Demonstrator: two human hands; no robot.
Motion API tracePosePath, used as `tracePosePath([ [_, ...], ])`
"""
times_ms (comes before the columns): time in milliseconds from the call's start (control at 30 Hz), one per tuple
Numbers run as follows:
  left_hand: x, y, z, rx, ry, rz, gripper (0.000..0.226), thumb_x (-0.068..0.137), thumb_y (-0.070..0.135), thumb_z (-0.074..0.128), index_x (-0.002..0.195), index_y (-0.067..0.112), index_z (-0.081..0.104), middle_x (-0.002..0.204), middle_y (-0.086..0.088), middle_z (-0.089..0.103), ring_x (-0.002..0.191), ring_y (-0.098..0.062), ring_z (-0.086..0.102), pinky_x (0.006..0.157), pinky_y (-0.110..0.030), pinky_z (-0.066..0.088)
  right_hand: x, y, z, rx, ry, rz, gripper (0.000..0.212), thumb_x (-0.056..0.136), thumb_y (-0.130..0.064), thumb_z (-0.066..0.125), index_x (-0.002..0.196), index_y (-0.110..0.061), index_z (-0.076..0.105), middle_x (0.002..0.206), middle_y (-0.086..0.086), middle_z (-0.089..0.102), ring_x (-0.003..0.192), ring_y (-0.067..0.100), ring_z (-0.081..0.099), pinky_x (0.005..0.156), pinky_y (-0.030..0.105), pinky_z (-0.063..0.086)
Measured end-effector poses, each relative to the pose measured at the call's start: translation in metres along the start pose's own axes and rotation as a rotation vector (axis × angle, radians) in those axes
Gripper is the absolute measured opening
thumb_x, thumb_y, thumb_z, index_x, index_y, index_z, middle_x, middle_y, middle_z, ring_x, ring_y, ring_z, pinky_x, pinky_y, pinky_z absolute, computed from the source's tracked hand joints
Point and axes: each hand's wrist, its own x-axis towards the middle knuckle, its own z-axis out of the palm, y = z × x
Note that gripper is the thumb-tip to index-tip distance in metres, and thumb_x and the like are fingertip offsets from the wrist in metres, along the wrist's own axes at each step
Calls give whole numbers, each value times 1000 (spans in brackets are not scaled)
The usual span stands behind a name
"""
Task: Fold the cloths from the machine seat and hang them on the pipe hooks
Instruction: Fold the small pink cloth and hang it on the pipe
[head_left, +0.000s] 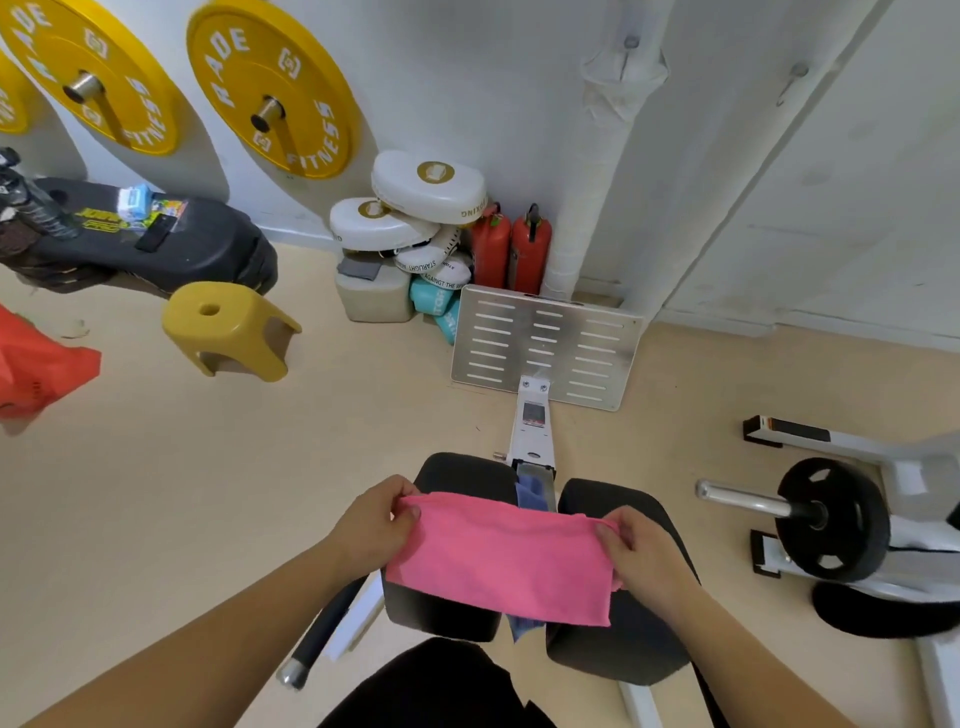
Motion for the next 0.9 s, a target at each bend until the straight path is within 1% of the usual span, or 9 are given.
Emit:
tracePosePath([
  [200, 62, -5, 11, 179, -89, -96, 20, 95, 16, 53, 85, 32, 57, 87, 9, 68, 83, -13, 62, 68, -19, 44, 66, 10, 14, -241, -105, 99, 15, 103, -32, 54, 92, -24, 61, 86, -4, 66, 78, 11, 61, 69, 26, 49],
  [300, 83, -7, 11, 314, -168, -140, 15, 91, 19, 53, 84, 31, 59, 95, 6, 68, 92, -18, 63, 81, -31, 53, 80, 20, 24, -324, -128, 116, 17, 101, -38, 55, 89, -27, 60, 94, -5, 59, 79, 7, 57, 72, 27, 50],
  [367, 90, -5, 10, 374, -214, -134, 17, 89, 20, 56, 102, 29, 64, 111, 6, 66, 105, -18, 63, 94, -34, 53, 86, 24, 28, -367, -143, 124, 17, 100, -43, 55, 98, -29, 63, 102, -4, 56, 85, 9, 58, 79, 31, 55],
  [500, 98, -1, 7, 388, -366, -77, 62, 84, 29, 64, 145, 28, 50, 143, 10, 55, 133, -15, 53, 113, -33, 43, 98, 22, 27, -435, -305, 138, 49, 100, -42, 47, 148, -30, 49, 136, 5, 49, 123, 23, 54, 102, 39, 51],
  [600, 104, -3, 8, 491, -447, -64, 69, 82, 36, 65, 148, 27, 47, 145, 4, 54, 133, -20, 51, 112, -37, 43, 105, 14, 23, -508, -416, 129, 49, 98, -49, 46, 145, -34, 50, 134, 6, 45, 125, 27, 49, 100, 40, 49],
  [667, 109, 2, 8, 466, -494, -133, 63, 80, 33, 67, 140, 25, 52, 134, 1, 60, 121, -21, 58, 103, -35, 49, 105, 10, 22, -498, -416, 121, 37, 93, -53, 54, 125, -35, 59, 123, 2, 47, 116, 23, 51, 94, 38, 51],
  [767, 106, 9, 7, 409, -542, -207, 28, 73, 24, 72, 99, 21, 61, 98, 3, 60, 85, -16, 58, 71, -28, 49, 97, 9, 21, -346, -338, 111, 13, 88, -37, 62, 82, -29, 55, 96, -2, 51, 86, 16, 52, 76, 31, 49],
  [833, 99, 8, 7, 342, -516, -248, 21, 68, 23, 73, 78, 20, 55, 83, 3, 55, 73, -15, 52, 63, -27, 41, 86, 7, 17, -110, -273, 127, 20, 86, -24, 64, 74, -23, 49, 79, -2, 52, 70, 13, 47, 66, 30, 43],
  [900, 88, 7, 2, 200, -427, -283, 22, 67, 24, 75, 74, 18, 55, 80, 2, 53, 71, -16, 50, 64, -28, 39, 70, 3, 10, 117, -238, 169, 20, 91, -18, 64, 78, -18, 48, 78, 2, 52, 72, 14, 47, 66, 29, 41],
])
